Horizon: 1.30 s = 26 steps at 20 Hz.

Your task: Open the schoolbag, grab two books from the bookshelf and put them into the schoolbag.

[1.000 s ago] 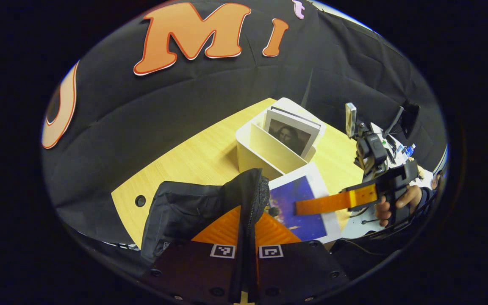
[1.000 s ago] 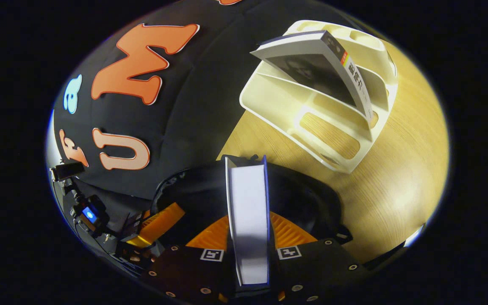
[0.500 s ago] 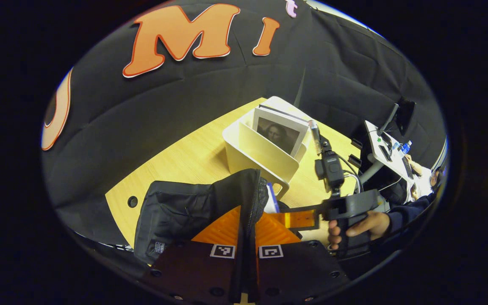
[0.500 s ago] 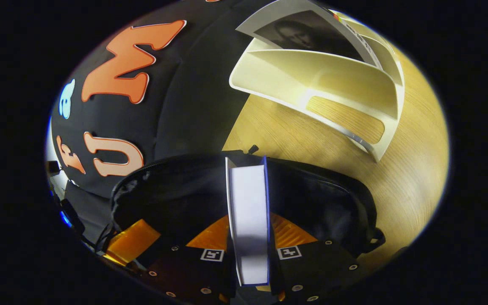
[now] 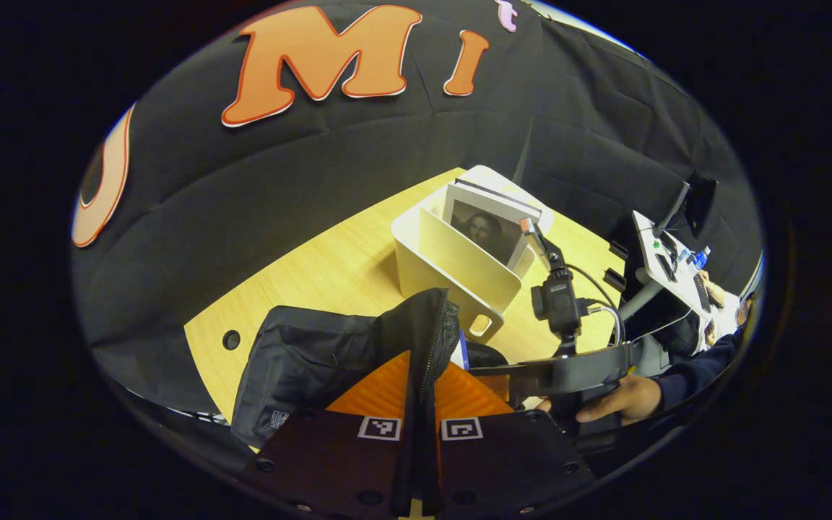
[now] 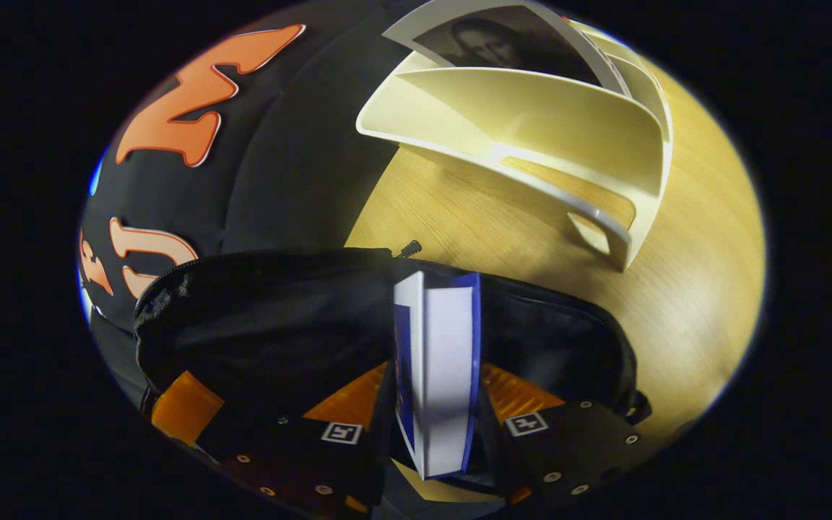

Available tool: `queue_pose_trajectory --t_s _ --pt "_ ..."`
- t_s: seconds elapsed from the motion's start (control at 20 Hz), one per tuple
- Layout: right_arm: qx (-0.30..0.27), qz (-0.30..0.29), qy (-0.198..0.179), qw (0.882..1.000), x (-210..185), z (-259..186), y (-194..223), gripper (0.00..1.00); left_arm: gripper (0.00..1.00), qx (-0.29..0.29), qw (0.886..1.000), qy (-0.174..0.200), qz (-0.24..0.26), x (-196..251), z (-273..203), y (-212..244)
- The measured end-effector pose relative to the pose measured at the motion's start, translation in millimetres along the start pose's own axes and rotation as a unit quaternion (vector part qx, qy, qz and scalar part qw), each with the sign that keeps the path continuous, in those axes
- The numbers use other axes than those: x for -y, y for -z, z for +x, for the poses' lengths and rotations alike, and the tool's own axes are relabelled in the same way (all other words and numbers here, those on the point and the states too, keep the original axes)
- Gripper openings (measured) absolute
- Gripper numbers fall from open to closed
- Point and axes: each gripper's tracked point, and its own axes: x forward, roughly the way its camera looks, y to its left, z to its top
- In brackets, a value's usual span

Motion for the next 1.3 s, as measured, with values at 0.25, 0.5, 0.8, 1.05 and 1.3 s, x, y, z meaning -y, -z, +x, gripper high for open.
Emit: queue_pose_trajectory --t_s 0.25,0.5,0.8,1.05,1.3 --pt "-0.054 -0.099 0.047 0.993 23 -33 8 0.95 0.06 -0.007 1.000 -0.025 -0.007 -6 6 5" --pt "-0.067 -0.182 0.076 0.978 32 -82 -17 0.97 0.06 -0.013 0.999 -0.032 -0.033 -3 15 14" --pt "-0.042 -0.276 0.101 0.955 29 -162 -101 0.98 0.06 -0.019 0.998 -0.048 -0.033 -4 15 18" --pt "-0.021 -0.341 0.123 0.932 17 -207 -193 0.98 0.06 -0.030 0.997 -0.063 -0.036 -5 15 19" --pt "-0.036 -0.393 0.137 0.909 15 -195 -261 0.98 0.06 -0.043 0.995 -0.078 -0.048 -5 17 21"
